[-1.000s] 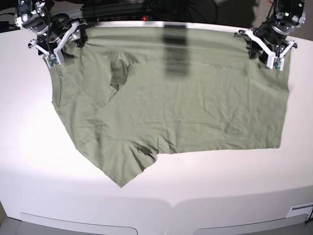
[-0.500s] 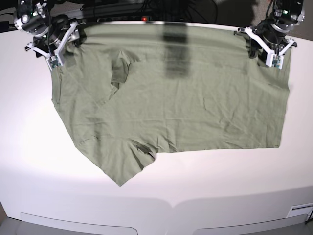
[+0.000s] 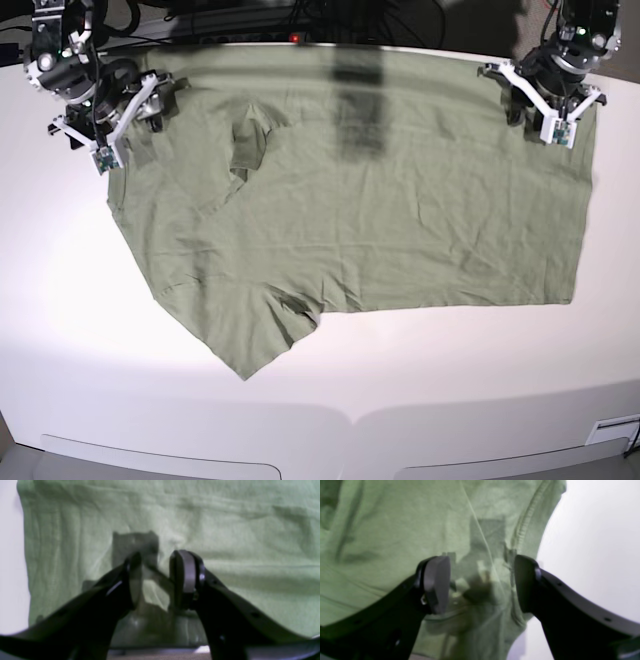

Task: Fold the T-shirt properly
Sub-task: 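Release the folded edge and raise both grippers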

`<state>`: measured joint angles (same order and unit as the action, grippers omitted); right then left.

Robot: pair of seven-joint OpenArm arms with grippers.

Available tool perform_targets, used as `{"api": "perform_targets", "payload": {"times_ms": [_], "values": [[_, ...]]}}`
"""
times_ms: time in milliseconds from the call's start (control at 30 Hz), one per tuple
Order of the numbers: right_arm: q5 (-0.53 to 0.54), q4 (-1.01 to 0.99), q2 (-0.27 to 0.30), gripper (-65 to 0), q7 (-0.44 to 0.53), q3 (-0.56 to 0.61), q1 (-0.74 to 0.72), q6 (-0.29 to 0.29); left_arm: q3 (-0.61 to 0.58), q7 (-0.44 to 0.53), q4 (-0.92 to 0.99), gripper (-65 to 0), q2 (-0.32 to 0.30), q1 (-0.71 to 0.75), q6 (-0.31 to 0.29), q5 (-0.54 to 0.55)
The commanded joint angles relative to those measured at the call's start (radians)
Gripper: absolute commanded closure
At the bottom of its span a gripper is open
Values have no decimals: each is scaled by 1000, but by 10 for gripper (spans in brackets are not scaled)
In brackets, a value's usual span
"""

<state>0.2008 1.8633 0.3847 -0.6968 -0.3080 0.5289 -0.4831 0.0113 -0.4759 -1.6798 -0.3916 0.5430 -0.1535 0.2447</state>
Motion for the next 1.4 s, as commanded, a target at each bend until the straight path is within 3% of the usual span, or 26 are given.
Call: {"api": "perform_targets", "payload": {"times_ms": [0,167,300,733,1000,1200,1367], "values": [[21,20,11,-395,15,-8,-6,4,-10,-108,27,-230,-2,16,7,-35],[21,20,11,-395,19,-8,-15,4,-10,-89,23,-230,20,19,7,-35],[20,20,11,-396,18,-8,-17,3,-10,-134,15,-230,43,19,7,-39],[20,20,11,-395,26,-8,-19,4,-10,-164,-69,-230,45,22,7,-47],[21,20,11,-396,27,-8,-19,4,-10,-30,-69,-230,45,21,7,-63],[21,20,11,-396,46,-8,-19,3,-10,-24,-69,-230,45,21,7,-152],[21,20,11,-396,61,-8,-19,4,-10,-24,-99,-231,45,21,7,-152]]}}
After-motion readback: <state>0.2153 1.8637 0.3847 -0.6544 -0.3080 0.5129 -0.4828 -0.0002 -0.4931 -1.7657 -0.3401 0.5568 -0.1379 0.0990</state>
